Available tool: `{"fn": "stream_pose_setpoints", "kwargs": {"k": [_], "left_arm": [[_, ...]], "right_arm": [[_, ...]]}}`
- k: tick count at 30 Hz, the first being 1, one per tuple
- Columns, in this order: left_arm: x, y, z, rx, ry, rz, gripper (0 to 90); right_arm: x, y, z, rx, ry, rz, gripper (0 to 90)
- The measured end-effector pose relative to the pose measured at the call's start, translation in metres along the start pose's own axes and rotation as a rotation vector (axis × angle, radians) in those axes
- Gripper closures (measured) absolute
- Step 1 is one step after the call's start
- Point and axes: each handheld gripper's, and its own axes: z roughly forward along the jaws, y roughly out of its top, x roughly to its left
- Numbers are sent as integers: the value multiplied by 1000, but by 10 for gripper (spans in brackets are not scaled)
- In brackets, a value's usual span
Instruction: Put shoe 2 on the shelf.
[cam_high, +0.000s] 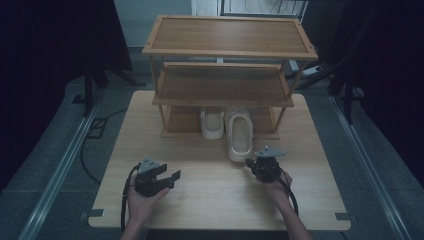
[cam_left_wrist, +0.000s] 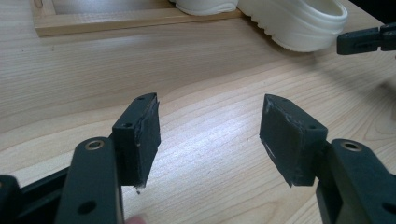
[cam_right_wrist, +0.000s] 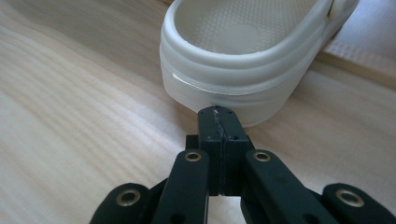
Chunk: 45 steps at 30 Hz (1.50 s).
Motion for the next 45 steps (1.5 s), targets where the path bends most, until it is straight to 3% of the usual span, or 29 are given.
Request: {"fn": "stream_pose_setpoints", "kwargs": {"k": [2, 9, 12, 21, 24, 30, 35, 45], "left_arm": [[0, 0, 1, 5, 1, 2, 386], [-1, 0, 1, 6, 3, 5, 386], [1, 0, 0, 4, 6, 0, 386], [2, 0, 0, 2, 6, 0, 386], [3, 1, -3, -7, 5, -4, 386], [4, 0, -2, -2, 9, -7, 386], [1, 1, -2, -4, 4, 2, 385], [3, 1, -2, -4, 5, -4, 385]], "right_arm": [[1, 4, 2, 5, -21, -13, 900], [-2, 16, 14, -14, -20, 16, 900], [-4, 22, 20, -22, -42, 17, 900], [-17, 38, 40, -40, -87, 72, 898], [-17, 38, 41, -42, -90, 84, 898], [-7, 37, 41, -50, -41, 71, 898], [-10, 44, 48, -40, -61, 71, 899], [-18, 52, 61, -57, -83, 121, 885]]}}
